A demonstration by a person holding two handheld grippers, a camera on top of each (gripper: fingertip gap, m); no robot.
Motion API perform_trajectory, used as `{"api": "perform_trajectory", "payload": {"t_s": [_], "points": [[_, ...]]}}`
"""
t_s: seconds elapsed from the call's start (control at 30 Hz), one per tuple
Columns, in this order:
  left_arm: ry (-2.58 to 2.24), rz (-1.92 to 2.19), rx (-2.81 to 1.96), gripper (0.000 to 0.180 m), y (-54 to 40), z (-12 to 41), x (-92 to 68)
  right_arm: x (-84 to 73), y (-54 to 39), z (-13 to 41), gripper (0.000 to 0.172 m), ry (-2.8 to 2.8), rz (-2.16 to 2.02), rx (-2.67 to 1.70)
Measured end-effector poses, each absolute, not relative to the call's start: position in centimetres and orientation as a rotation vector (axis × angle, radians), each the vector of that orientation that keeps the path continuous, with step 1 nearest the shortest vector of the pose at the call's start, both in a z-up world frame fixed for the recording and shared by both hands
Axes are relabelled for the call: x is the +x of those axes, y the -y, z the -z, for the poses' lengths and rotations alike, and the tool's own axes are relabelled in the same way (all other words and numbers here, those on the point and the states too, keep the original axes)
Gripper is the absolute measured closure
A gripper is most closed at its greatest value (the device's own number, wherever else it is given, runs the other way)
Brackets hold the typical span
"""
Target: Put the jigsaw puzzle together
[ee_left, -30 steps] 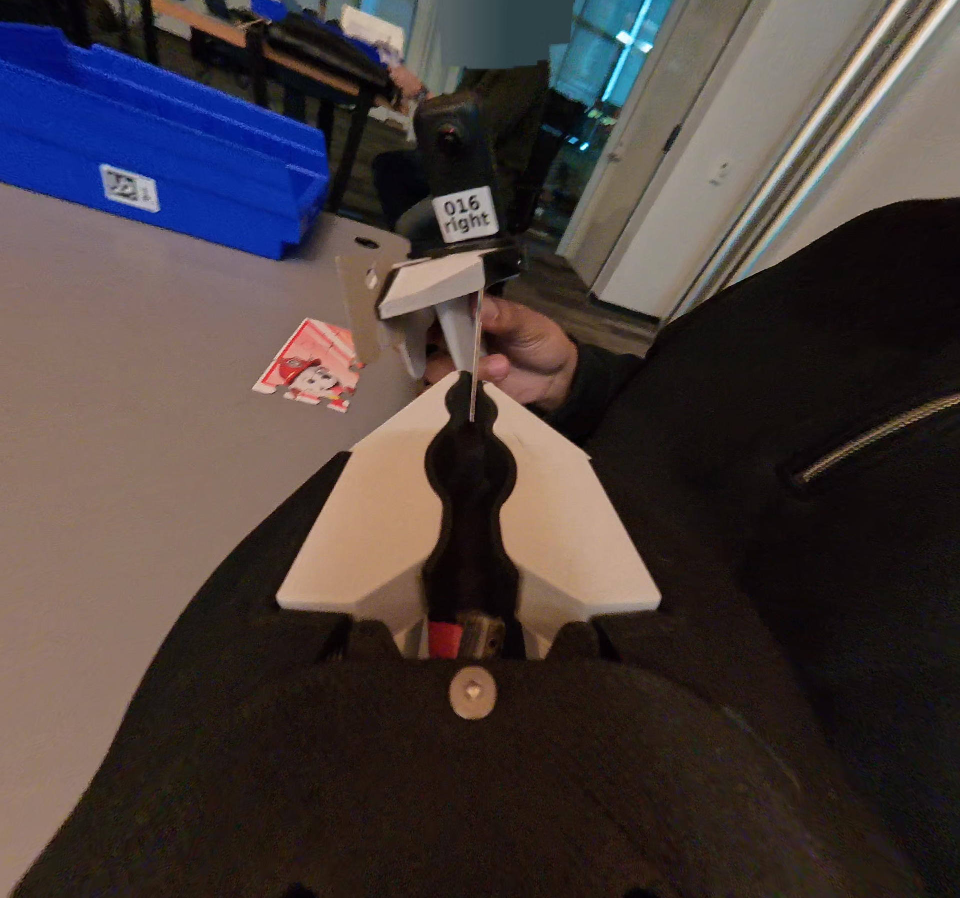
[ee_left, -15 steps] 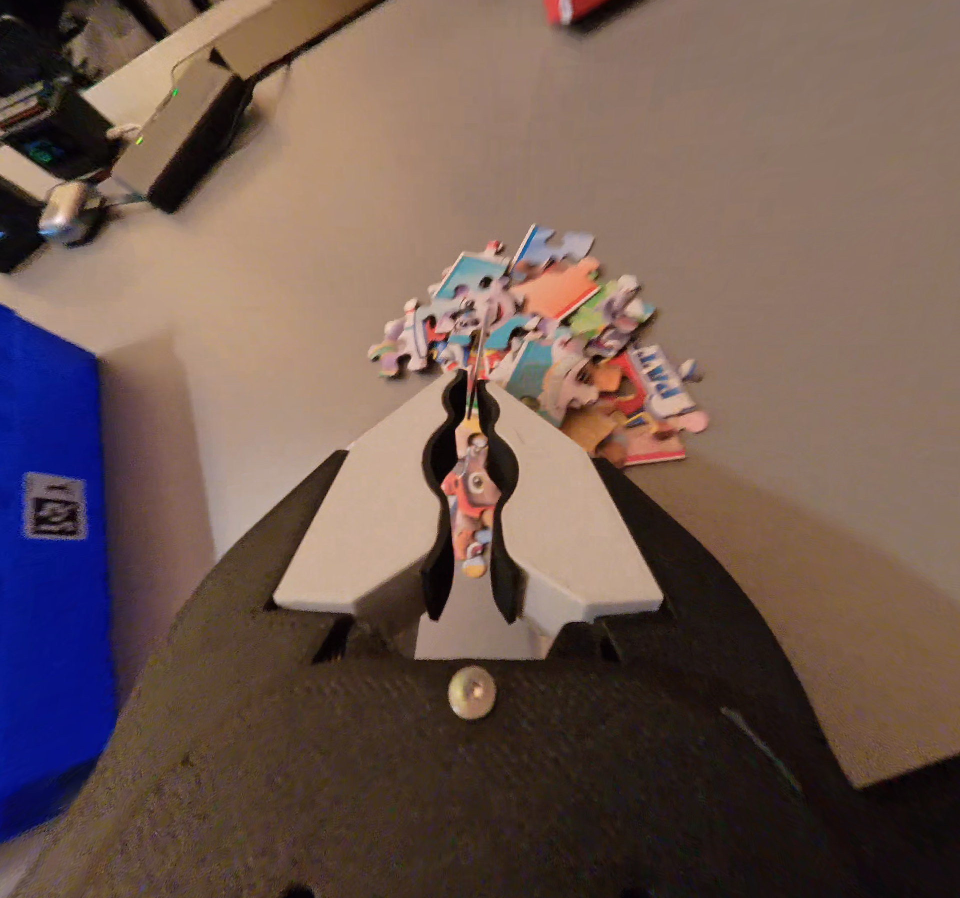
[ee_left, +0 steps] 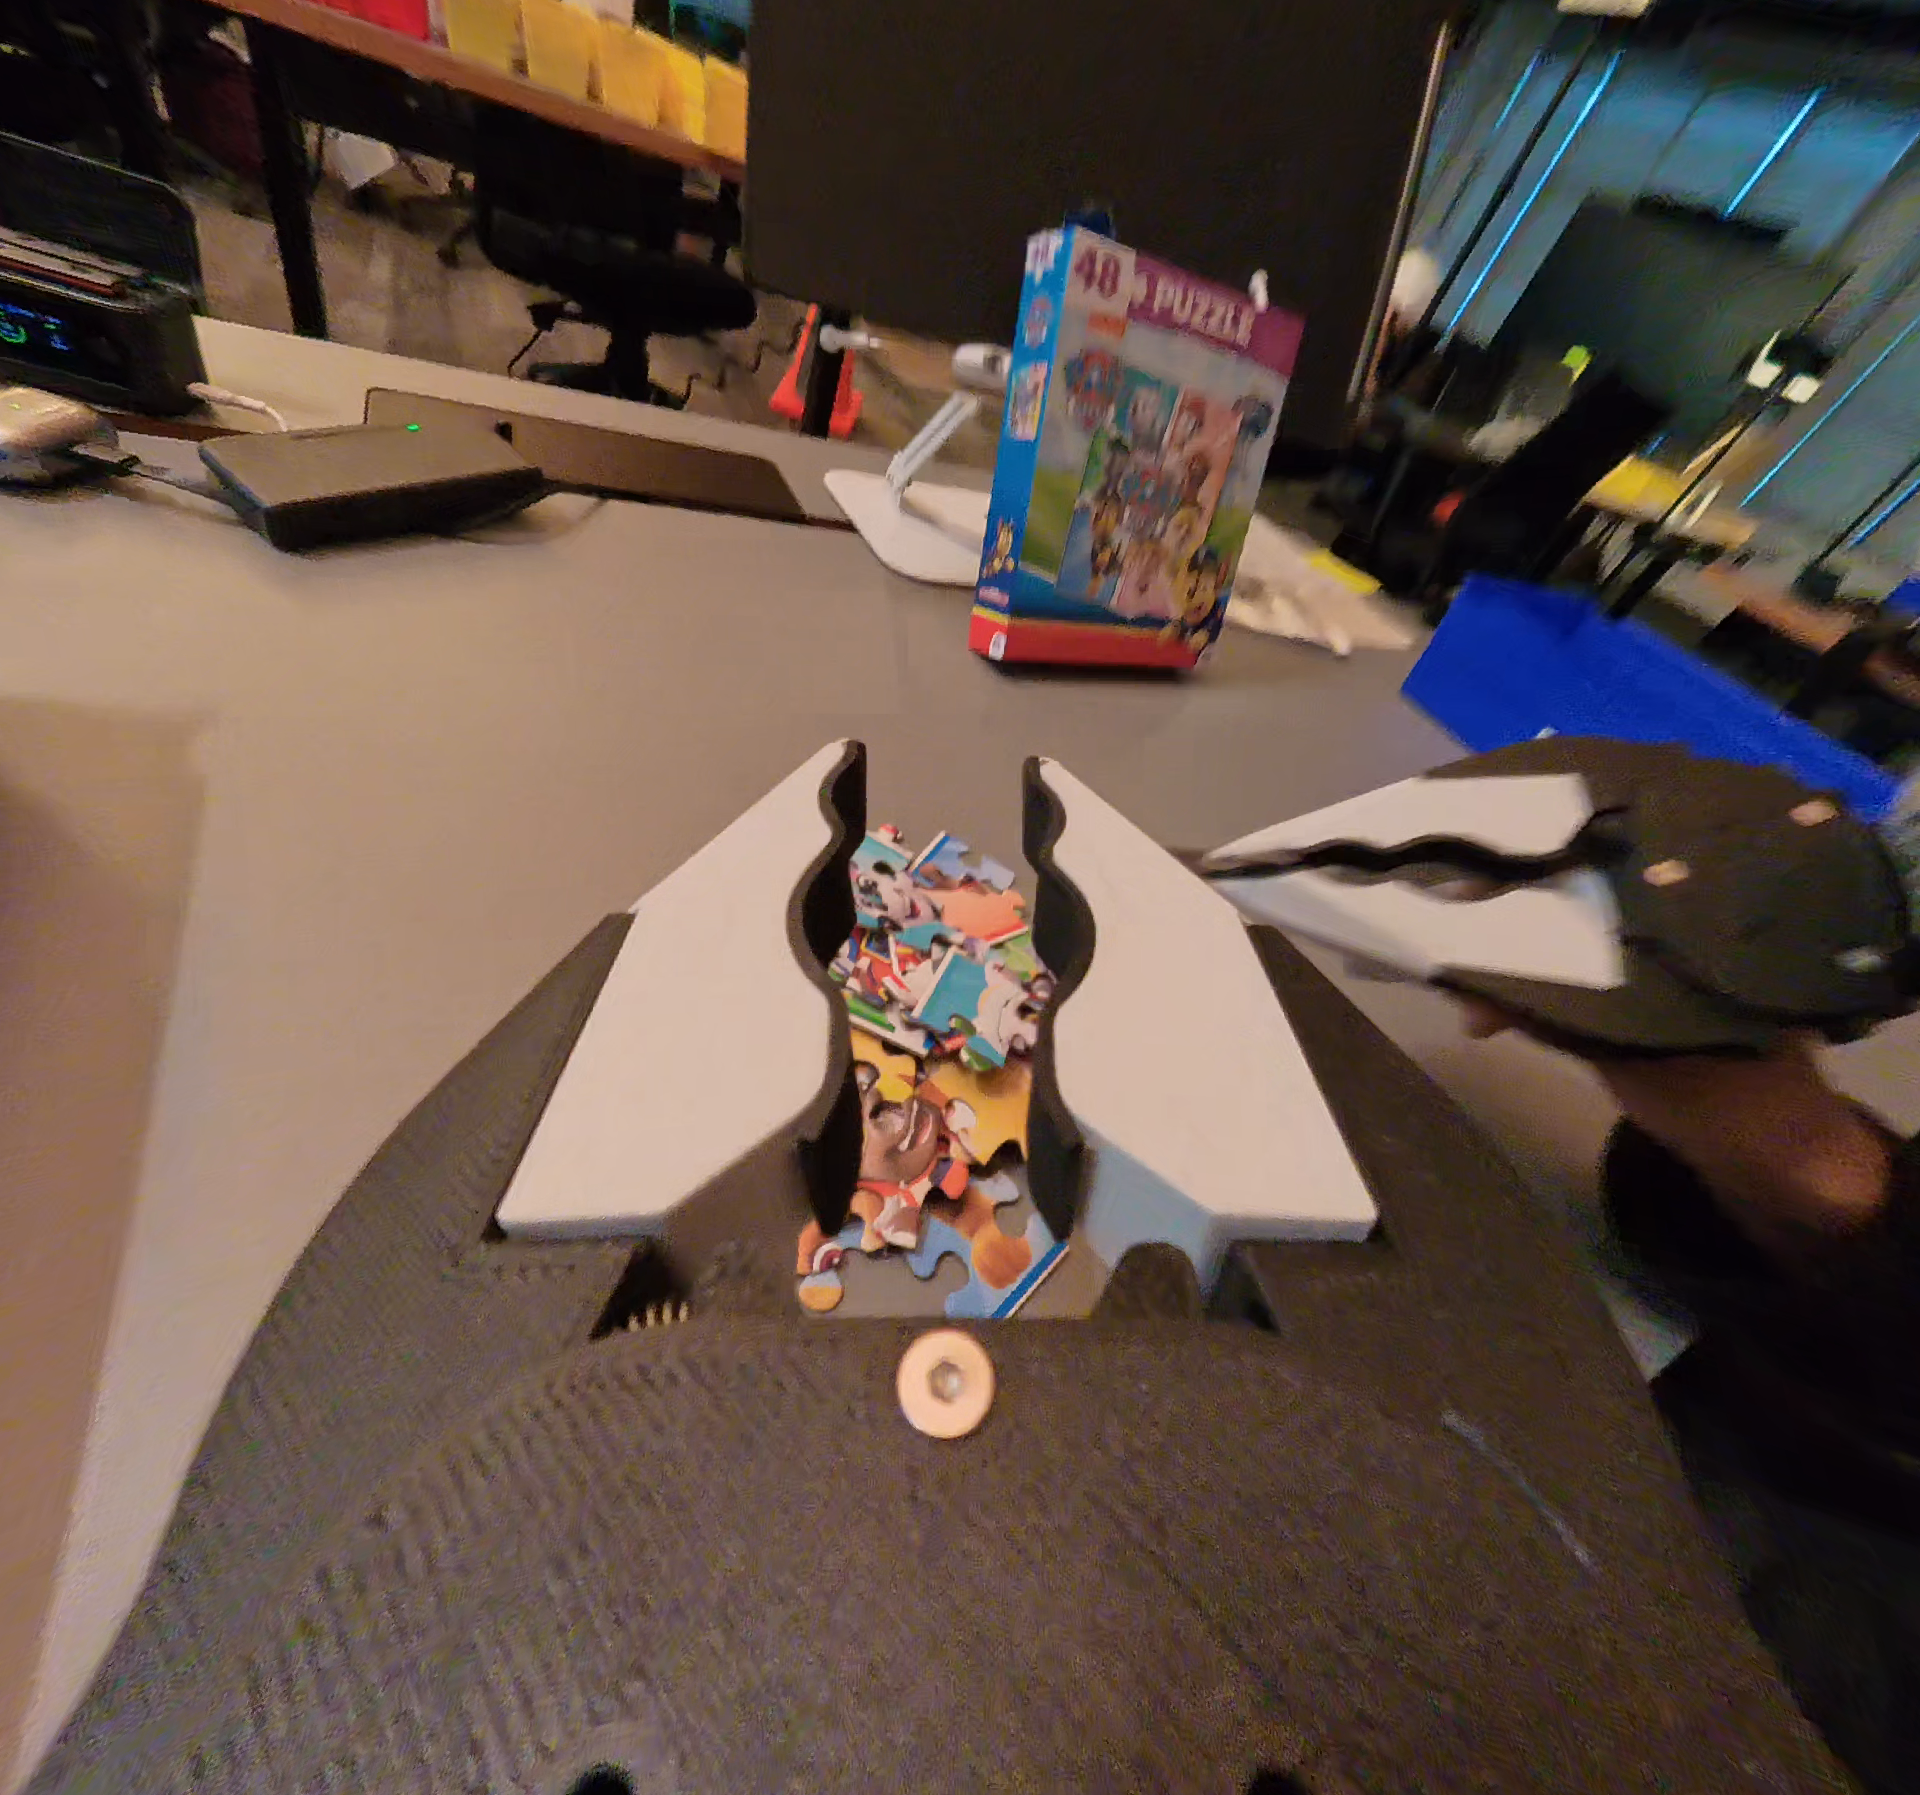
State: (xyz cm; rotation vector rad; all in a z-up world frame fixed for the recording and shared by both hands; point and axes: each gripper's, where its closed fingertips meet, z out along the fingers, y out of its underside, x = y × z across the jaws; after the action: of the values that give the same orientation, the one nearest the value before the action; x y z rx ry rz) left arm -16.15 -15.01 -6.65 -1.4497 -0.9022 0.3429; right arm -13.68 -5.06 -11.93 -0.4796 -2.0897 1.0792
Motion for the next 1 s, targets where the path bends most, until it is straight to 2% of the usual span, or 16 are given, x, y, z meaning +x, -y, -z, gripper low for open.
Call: {"api": "perform_trajectory", "payload": {"t_s": [0.07,0.13,0.2,0.3,0.5,0.6,0.8,1.0], "points": [[0.911,-0.323,-1.398,0.153,15.9,6.3,-16.3,-15.4,6.7,12.9,0.167,2.089,-0.916,-0.373],[0.923,-0.332,-1.381,0.153,16.4,6.4,-16.6,-16.1,8.4,13.6,0.152,2.104,-0.83,-0.293],[0.926,-0.337,-1.384,0.153,16.5,6.6,-16.7,-16.1,9.4,14.3,0.14,2.163,-0.839,-0.32],[0.914,-0.335,-1.39,0.153,16.2,6.6,-16.6,-15.3,8.3,13.2,0.136,2.185,-0.98,-0.43],[0.859,-0.312,-1.388,0.153,14.6,6.1,-16.0,-11.9,-2.7,8.1,0.132,2.02,-1.19,-0.721],[0.816,-0.282,-1.402,0.153,12.7,6.0,-15.4,-8.3,-10.2,7.5,0.131,1.905,-1.183,-0.861],[0.598,-0.056,-1.501,0.144,3.1,6.4,-10.7,1.1,-23.6,11.0,0.122,1.711,-1.046,-1.209],[0.302,0.422,-1.753,0.121,-11.2,11.8,0.7,8.2,-25.7,16.2,0.122,1.641,-1.172,-1.377]]}}
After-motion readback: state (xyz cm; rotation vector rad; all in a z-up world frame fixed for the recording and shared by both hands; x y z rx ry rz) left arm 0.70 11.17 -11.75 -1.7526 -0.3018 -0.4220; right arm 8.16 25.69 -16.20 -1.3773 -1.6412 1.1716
